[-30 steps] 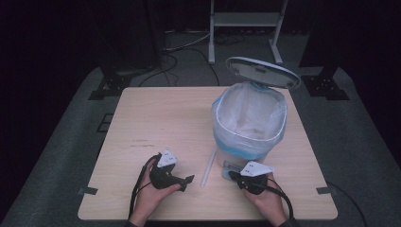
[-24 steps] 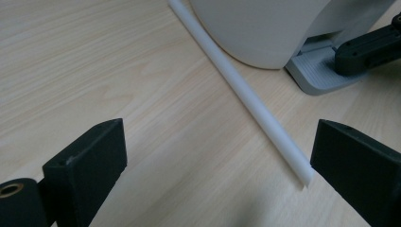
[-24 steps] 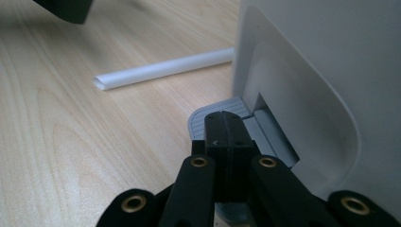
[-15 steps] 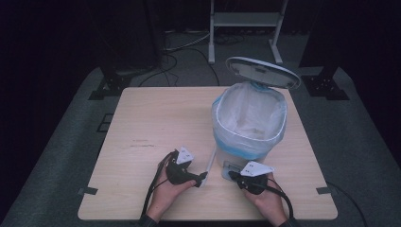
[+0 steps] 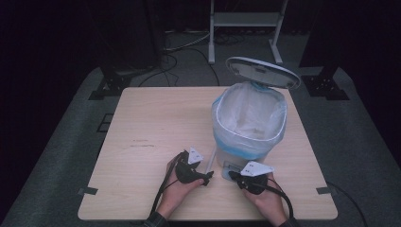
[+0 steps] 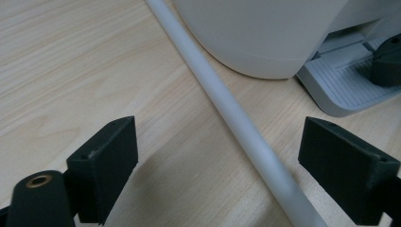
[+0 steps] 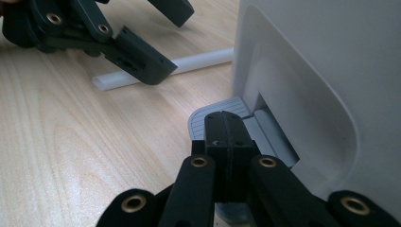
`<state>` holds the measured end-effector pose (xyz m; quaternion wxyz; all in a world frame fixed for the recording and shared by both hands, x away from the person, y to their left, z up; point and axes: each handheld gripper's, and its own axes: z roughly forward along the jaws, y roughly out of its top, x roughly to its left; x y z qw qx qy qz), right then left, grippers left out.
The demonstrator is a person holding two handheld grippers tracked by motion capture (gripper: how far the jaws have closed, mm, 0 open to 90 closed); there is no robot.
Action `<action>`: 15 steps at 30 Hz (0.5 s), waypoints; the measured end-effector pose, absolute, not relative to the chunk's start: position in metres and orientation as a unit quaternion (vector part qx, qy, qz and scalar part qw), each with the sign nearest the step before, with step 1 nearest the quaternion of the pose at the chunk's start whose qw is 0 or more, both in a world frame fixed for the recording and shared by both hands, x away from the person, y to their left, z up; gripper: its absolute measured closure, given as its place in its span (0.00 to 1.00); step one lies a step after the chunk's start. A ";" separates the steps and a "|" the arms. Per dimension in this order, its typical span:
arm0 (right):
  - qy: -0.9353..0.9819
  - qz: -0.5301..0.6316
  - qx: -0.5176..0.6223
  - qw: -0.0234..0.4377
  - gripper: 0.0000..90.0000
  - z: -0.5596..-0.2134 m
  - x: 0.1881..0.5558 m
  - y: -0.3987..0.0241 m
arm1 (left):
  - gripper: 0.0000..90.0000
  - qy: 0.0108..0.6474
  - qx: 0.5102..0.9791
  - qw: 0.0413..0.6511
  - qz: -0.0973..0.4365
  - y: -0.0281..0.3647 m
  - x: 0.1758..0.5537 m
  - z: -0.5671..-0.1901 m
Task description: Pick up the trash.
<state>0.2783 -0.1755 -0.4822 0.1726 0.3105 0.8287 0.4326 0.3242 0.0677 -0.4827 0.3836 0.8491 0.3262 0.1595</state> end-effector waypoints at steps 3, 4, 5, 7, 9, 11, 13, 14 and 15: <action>0.829 0.433 0.311 0.173 1.00 -0.482 0.278 -0.175 | 0.14 0.327 0.849 0.381 0.166 0.068 0.324 -0.483; 0.829 0.433 0.311 0.173 1.00 -0.482 0.278 -0.176 | 0.14 0.329 0.849 0.378 0.168 0.068 0.324 -0.483; 0.829 0.433 0.311 0.172 1.00 -0.482 0.278 -0.176 | 0.14 0.330 0.849 0.377 0.169 0.069 0.325 -0.483; 0.829 0.433 0.310 0.172 1.00 -0.482 0.278 -0.176 | 0.14 0.332 0.849 0.374 0.170 0.069 0.325 -0.483; 0.829 0.433 0.310 0.172 1.00 -0.482 0.279 -0.176 | 0.14 0.338 0.848 0.370 0.172 0.070 0.326 -0.483; 0.829 0.433 0.310 0.172 1.00 -0.482 0.278 -0.176 | 0.14 0.342 0.847 0.368 0.172 0.071 0.327 -0.483; 0.829 0.433 0.310 0.172 1.00 -0.482 0.278 -0.176 | 0.14 0.344 0.846 0.368 0.173 0.072 0.328 -0.483; 0.829 0.433 0.310 0.172 1.00 -0.482 0.278 -0.176 | 0.14 0.347 0.845 0.368 0.174 0.072 0.328 -0.483; 0.829 0.433 0.310 0.172 1.00 -0.482 0.278 -0.176 | 0.14 0.347 0.845 0.367 0.175 0.073 0.329 -0.483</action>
